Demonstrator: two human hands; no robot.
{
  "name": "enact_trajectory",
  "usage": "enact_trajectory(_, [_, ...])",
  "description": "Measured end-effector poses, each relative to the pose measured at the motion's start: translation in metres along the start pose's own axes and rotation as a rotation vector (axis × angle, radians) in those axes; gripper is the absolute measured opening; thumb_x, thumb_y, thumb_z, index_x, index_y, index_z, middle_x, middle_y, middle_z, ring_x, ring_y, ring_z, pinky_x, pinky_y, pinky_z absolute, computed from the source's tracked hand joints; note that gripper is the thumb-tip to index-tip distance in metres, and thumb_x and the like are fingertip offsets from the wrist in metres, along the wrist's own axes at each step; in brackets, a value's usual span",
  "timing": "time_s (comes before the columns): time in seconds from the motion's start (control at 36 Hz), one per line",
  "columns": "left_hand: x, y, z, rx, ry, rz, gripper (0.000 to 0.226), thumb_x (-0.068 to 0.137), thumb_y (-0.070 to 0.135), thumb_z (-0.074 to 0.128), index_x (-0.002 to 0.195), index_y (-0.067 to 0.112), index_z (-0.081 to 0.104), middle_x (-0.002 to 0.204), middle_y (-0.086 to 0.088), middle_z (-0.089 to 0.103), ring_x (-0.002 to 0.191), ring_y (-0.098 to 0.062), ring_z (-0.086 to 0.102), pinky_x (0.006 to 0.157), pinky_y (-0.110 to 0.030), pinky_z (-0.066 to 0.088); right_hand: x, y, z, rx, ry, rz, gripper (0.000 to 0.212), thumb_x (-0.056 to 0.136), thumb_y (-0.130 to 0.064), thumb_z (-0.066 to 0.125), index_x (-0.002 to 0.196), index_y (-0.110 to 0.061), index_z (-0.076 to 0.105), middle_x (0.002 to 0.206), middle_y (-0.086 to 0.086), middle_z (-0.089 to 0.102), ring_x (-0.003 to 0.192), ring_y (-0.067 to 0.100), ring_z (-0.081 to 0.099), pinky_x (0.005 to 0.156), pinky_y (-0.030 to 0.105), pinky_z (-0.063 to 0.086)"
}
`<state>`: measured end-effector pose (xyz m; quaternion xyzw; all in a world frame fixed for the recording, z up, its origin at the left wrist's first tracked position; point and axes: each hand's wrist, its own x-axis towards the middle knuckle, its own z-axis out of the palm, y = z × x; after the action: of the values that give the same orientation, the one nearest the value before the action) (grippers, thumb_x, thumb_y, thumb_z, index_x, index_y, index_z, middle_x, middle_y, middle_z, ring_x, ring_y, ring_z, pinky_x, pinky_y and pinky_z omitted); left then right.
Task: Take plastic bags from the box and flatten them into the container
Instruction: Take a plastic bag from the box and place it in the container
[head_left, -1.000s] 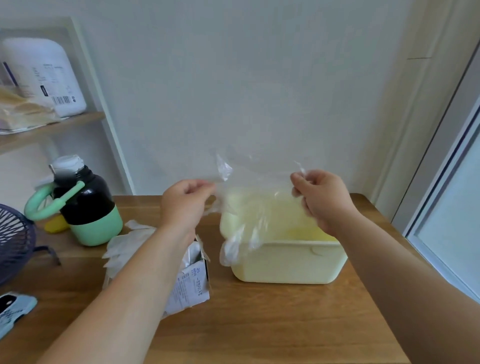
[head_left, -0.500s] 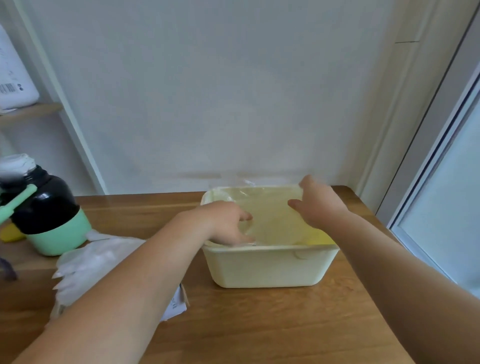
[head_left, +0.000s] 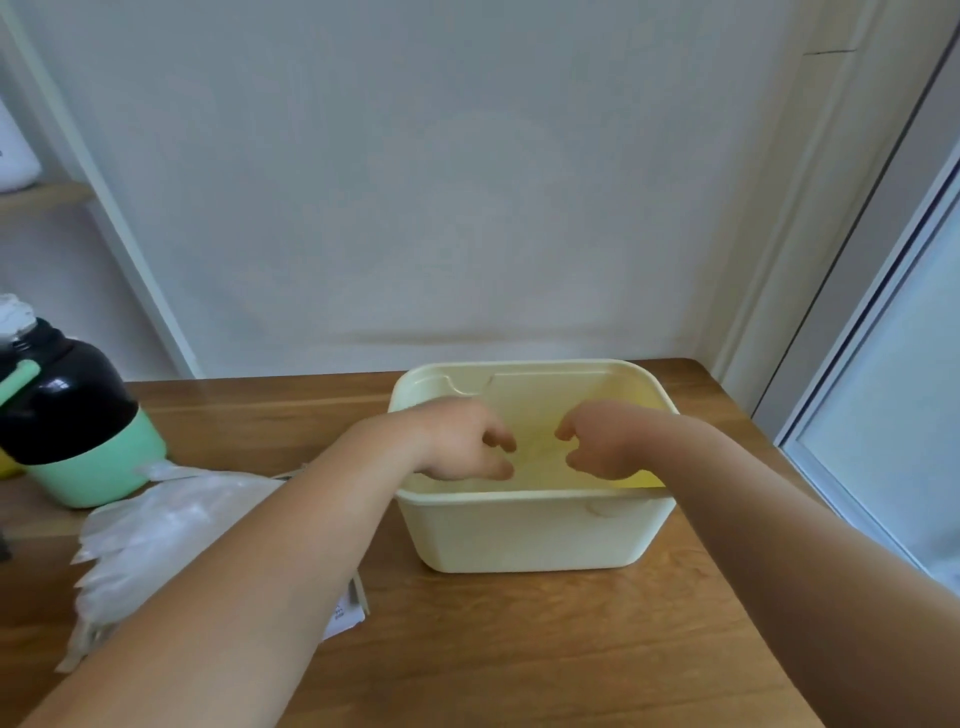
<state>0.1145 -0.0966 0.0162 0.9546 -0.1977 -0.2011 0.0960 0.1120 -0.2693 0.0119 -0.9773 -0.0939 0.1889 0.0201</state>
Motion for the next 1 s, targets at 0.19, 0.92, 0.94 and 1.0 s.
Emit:
enact_trajectory(0.19, [-0.048, -0.021, -0.014, -0.317, 0.459, 0.022, 0.025, 0.093, 0.034, 0.06, 0.117, 0.031, 0.067, 0.115, 0.017, 0.065, 0.103, -0.002, 0.061, 0.093, -0.021, 0.042, -0.019, -0.02, -0.015, 0.312, 0.385, -0.042, 0.038, 0.097, -0.02, 0.042, 0.135, -0.023, 0.049, 0.132, -0.003, 0.055, 0.117, 0.018, 0.052, 0.082, 0.021, 0.035])
enact_trajectory(0.92, [-0.154, -0.103, 0.042, -0.205, 0.597, -0.179, 0.014, 0.091, 0.025, 0.066, 0.098, 0.032, 0.075, 0.091, 0.015, 0.071, 0.093, -0.009, 0.062, 0.09, -0.037, 0.049, -0.042, -0.173, 0.036, 0.58, 0.304, -0.477, 0.035, 0.086, -0.025, 0.066, 0.12, -0.018, 0.063, 0.1, -0.004, 0.063, 0.091, 0.013, 0.059, 0.08, 0.024, 0.048])
enact_trajectory(0.94, [-0.154, -0.103, 0.04, -0.215, 0.58, -0.171, 0.012, 0.091, 0.026, 0.066, 0.097, 0.031, 0.074, 0.091, 0.015, 0.071, 0.093, -0.009, 0.062, 0.092, -0.037, 0.049, -0.041, -0.173, 0.036, 0.579, 0.304, -0.473, 0.035, 0.085, -0.026, 0.067, 0.118, -0.018, 0.064, 0.099, -0.002, 0.064, 0.088, 0.014, 0.06, 0.078, 0.025, 0.048])
enact_trajectory(1.0, [-0.153, -0.103, 0.039, -0.196, 0.523, -0.189, 0.012, 0.091, 0.031, 0.064, 0.102, 0.033, 0.07, 0.096, 0.015, 0.068, 0.099, -0.011, 0.06, 0.092, -0.039, 0.05, -0.04, -0.174, 0.036, 0.574, 0.316, -0.466, 0.034, 0.084, -0.027, 0.069, 0.116, -0.016, 0.065, 0.095, -0.002, 0.064, 0.083, 0.013, 0.059, 0.074, 0.023, 0.048])
